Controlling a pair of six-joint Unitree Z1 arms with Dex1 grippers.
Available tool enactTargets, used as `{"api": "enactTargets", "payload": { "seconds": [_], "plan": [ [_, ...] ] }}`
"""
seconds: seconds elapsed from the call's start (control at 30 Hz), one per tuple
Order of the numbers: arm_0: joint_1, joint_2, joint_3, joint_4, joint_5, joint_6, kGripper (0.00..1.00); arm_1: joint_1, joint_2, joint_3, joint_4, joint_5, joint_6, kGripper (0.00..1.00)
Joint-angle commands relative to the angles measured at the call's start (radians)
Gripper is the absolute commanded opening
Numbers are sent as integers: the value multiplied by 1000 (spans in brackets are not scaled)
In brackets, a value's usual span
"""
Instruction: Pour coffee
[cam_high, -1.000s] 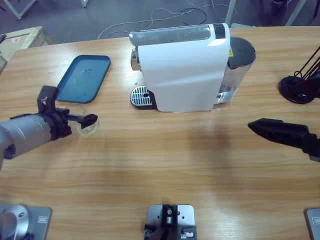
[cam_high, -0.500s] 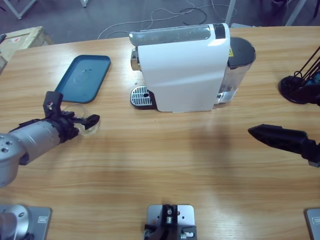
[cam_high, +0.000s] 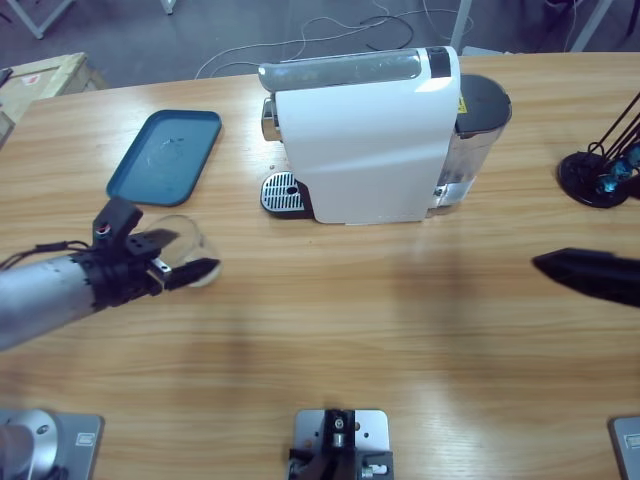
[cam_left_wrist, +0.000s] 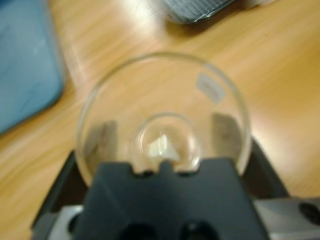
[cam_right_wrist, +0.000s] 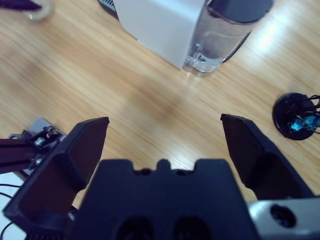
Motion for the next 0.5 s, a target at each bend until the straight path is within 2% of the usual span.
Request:
{"api": "enactTargets", "payload": {
  "seconds": [0.03, 0.1, 0.2, 0.33, 0.5],
  "plan": [
    [377, -84, -86, -3, -640, 416, 0, 11, -82, 30, 39, -28, -4, 1000],
    [457, -6, -134, 4, -741, 495, 0, 11, -83, 23, 41, -30, -5, 1000],
    [497, 134, -214, 15, -802, 556, 0, 11, -73, 12, 49, -28, -6, 1000],
    [501, 267, -323, 26, -792, 577, 0, 11, -66, -6, 74, -26, -6, 1000],
    [493, 354, -384, 41, -746, 602, 0, 11, -57, -8, 83, -26, -6, 1000]
  ]
}}
